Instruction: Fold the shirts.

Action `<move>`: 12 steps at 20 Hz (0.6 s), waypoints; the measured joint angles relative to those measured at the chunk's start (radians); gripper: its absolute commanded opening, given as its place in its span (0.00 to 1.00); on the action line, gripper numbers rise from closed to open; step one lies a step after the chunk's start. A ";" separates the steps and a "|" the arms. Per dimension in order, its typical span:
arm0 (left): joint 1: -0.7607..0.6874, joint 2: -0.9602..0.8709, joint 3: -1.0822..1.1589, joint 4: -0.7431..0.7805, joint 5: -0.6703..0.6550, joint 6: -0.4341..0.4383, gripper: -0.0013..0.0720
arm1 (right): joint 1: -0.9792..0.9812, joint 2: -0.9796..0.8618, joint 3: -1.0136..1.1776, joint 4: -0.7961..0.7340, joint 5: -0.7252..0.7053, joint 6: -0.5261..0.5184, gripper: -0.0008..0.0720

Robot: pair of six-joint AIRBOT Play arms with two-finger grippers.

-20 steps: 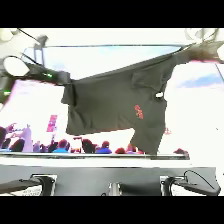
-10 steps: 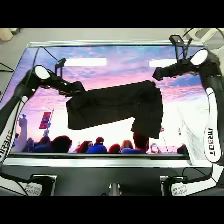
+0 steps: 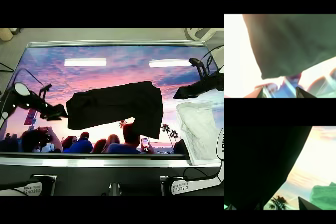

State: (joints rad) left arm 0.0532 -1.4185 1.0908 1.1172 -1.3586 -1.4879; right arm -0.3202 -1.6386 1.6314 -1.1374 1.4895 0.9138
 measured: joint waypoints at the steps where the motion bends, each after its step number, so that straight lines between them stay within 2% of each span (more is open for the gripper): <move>1: 0.003 0.011 -0.063 -0.009 0.025 0.006 0.70 | -0.002 0.000 -0.020 0.004 -0.001 -0.007 0.59; 8: -0.054 0.021 -0.240 -0.093 0.243 0.014 0.70 | -0.005 -0.045 -0.082 0.009 -0.008 -0.019 0.60; 9: -0.064 0.020 -0.245 -0.100 0.267 0.005 0.64 | -0.006 -0.051 -0.084 0.009 -0.008 -0.019 0.61; 11: -0.080 0.018 -0.252 -0.106 0.324 -0.023 0.39 | -0.005 -0.063 -0.087 0.008 -0.006 -0.021 0.73; 12: -0.086 0.017 -0.254 -0.106 0.354 -0.035 0.26 | 0.001 -0.070 -0.088 0.007 -0.003 -0.022 0.74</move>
State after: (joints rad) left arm -0.0326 -1.4014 0.8364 1.0111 -1.0042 -1.5227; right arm -0.3195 -1.7084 1.5436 -1.1305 1.4868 0.8921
